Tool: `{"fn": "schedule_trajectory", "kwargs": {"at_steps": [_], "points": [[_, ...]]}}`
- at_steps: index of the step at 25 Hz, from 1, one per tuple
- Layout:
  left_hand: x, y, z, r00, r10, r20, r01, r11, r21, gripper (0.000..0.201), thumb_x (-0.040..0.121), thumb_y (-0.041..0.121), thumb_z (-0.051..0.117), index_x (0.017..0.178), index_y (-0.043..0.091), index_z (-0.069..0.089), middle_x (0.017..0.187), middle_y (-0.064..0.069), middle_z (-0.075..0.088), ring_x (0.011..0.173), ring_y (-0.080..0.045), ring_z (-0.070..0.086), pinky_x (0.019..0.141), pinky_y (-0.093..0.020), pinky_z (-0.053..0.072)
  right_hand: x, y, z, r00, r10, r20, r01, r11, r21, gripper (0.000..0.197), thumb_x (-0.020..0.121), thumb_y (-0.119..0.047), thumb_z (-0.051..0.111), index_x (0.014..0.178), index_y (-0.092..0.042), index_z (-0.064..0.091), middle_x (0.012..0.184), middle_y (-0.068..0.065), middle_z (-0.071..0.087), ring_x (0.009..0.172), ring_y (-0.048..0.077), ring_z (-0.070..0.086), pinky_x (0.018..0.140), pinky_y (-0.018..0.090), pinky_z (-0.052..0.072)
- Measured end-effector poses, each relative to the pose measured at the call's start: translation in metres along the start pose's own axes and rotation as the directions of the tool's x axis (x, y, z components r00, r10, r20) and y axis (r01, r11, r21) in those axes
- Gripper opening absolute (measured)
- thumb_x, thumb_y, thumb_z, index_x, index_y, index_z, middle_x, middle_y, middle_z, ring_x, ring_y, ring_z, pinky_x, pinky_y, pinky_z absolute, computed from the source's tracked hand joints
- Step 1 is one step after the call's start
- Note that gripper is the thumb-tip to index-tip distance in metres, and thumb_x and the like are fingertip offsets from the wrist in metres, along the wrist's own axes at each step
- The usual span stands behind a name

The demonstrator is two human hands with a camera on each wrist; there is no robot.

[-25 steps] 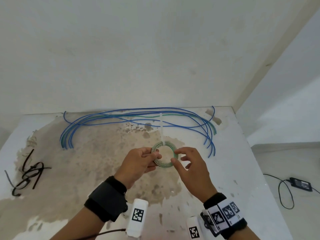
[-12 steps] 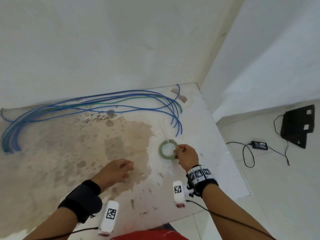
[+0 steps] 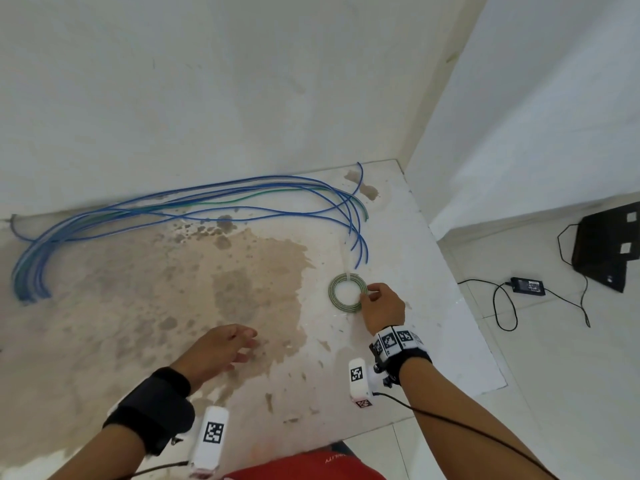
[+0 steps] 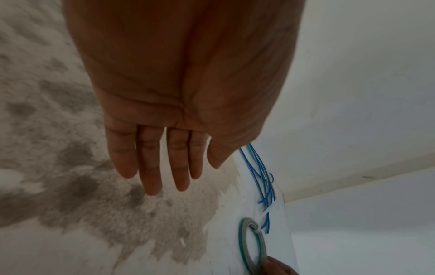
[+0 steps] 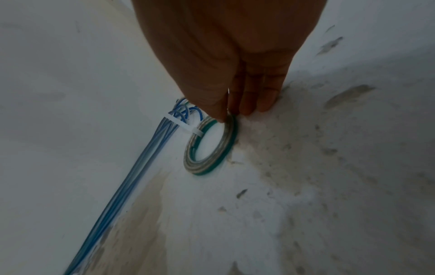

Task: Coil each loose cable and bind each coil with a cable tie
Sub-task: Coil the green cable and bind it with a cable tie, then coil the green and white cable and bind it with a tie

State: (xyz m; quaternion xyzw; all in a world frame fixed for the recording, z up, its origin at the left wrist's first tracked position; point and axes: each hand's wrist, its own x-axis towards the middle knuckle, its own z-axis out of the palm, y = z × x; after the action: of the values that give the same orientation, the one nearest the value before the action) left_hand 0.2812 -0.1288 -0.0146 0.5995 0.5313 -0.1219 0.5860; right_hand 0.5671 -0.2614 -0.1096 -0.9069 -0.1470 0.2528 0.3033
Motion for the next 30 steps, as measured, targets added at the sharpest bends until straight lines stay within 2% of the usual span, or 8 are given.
{"fn": "schedule_trajectory", "kwargs": {"at_steps": [4, 8, 12, 18, 21, 24, 28, 30], "points": [[0.000, 0.001, 0.003, 1.000, -0.005, 0.019, 0.005, 1.000, 0.016, 0.026, 0.106, 0.037, 0.045, 0.120, 0.026, 0.064, 0.116, 0.011, 0.070, 0.101, -0.012, 0.069, 0.079, -0.026, 0.051, 0.004, -0.007, 0.000, 0.999, 0.033, -0.007, -0.033, 0.999, 0.008, 0.018, 0.093, -0.023, 0.068, 0.110, -0.017, 0.069, 0.101, 0.000, 0.073, 0.088, 0.017, 0.061, 0.076, 0.025, 0.043], [0.001, 0.003, 0.000, 1.000, 0.001, 0.014, -0.001, 1.000, 0.008, 0.025, 0.106, 0.037, 0.044, 0.118, 0.027, 0.064, 0.115, 0.011, 0.071, 0.100, -0.012, 0.070, 0.079, -0.026, 0.051, 0.006, -0.013, 0.006, 1.000, 0.006, -0.012, -0.006, 1.000, 0.030, 0.015, 0.092, -0.024, 0.069, 0.104, -0.016, 0.069, 0.098, 0.003, 0.075, 0.090, 0.021, 0.067, 0.075, 0.023, 0.043], [0.004, 0.005, -0.006, 1.000, 0.006, -0.004, -0.007, 1.000, -0.009, 0.024, 0.105, 0.037, 0.045, 0.115, 0.027, 0.064, 0.112, 0.011, 0.072, 0.098, -0.012, 0.071, 0.081, -0.027, 0.052, 0.007, -0.028, -0.001, 1.000, 0.029, -0.010, -0.028, 0.998, 0.051, 0.020, 0.096, -0.034, 0.064, 0.108, -0.018, 0.065, 0.092, -0.004, 0.066, 0.086, 0.017, 0.058, 0.077, 0.025, 0.041], [0.028, 0.027, -0.010, 0.999, 0.036, -0.016, -0.037, 0.999, -0.030, 0.023, 0.105, 0.037, 0.046, 0.115, 0.026, 0.064, 0.115, 0.008, 0.069, 0.100, -0.014, 0.068, 0.088, -0.031, 0.051, 0.085, -0.100, -0.028, 0.972, -0.234, -0.010, 0.232, 0.968, -0.091, 0.019, 0.100, -0.026, 0.055, 0.096, -0.015, 0.070, 0.090, 0.004, 0.071, 0.072, 0.016, 0.054, 0.069, 0.023, 0.039], [0.042, 0.050, -0.008, 0.996, 0.068, -0.049, -0.071, 0.996, -0.059, 0.024, 0.106, 0.032, 0.045, 0.114, 0.022, 0.065, 0.114, 0.005, 0.070, 0.098, -0.016, 0.068, 0.080, -0.024, 0.050, 0.134, -0.129, -0.034, 0.970, -0.244, -0.008, 0.237, 0.951, -0.200, 0.025, 0.102, -0.023, 0.050, 0.104, -0.013, 0.073, 0.102, 0.010, 0.073, 0.084, 0.024, 0.063, 0.070, 0.028, 0.045], [0.051, 0.069, -0.006, 0.995, 0.078, -0.061, -0.082, 0.994, -0.077, 0.024, 0.106, 0.033, 0.044, 0.114, 0.024, 0.066, 0.112, 0.007, 0.070, 0.097, -0.013, 0.068, 0.073, -0.020, 0.048, 0.167, -0.136, -0.030, 0.983, -0.172, 0.060, 0.182, 0.944, -0.274, 0.029, 0.101, -0.023, 0.052, 0.120, -0.012, 0.071, 0.121, 0.011, 0.070, 0.110, 0.031, 0.065, 0.083, 0.032, 0.050], [0.063, 0.078, -0.008, 0.994, 0.084, -0.066, -0.089, 0.992, -0.090, 0.025, 0.106, 0.036, 0.044, 0.112, 0.027, 0.067, 0.110, 0.009, 0.071, 0.095, -0.013, 0.070, 0.072, -0.020, 0.048, 0.182, -0.133, -0.018, 0.979, -0.174, 0.103, 0.198, 0.927, -0.318, 0.024, 0.099, -0.022, 0.054, 0.103, -0.009, 0.073, 0.104, 0.011, 0.074, 0.087, 0.030, 0.066, 0.071, 0.029, 0.050], [0.069, 0.081, -0.007, 0.994, 0.086, -0.060, -0.091, 0.992, -0.086, 0.025, 0.106, 0.035, 0.044, 0.112, 0.027, 0.066, 0.110, 0.009, 0.071, 0.094, -0.013, 0.070, 0.072, -0.019, 0.048, 0.181, -0.132, -0.017, 0.979, -0.183, 0.084, 0.200, 0.935, -0.294, 0.023, 0.100, -0.023, 0.053, 0.107, -0.014, 0.073, 0.105, 0.008, 0.074, 0.091, 0.029, 0.066, 0.071, 0.027, 0.046]]}}
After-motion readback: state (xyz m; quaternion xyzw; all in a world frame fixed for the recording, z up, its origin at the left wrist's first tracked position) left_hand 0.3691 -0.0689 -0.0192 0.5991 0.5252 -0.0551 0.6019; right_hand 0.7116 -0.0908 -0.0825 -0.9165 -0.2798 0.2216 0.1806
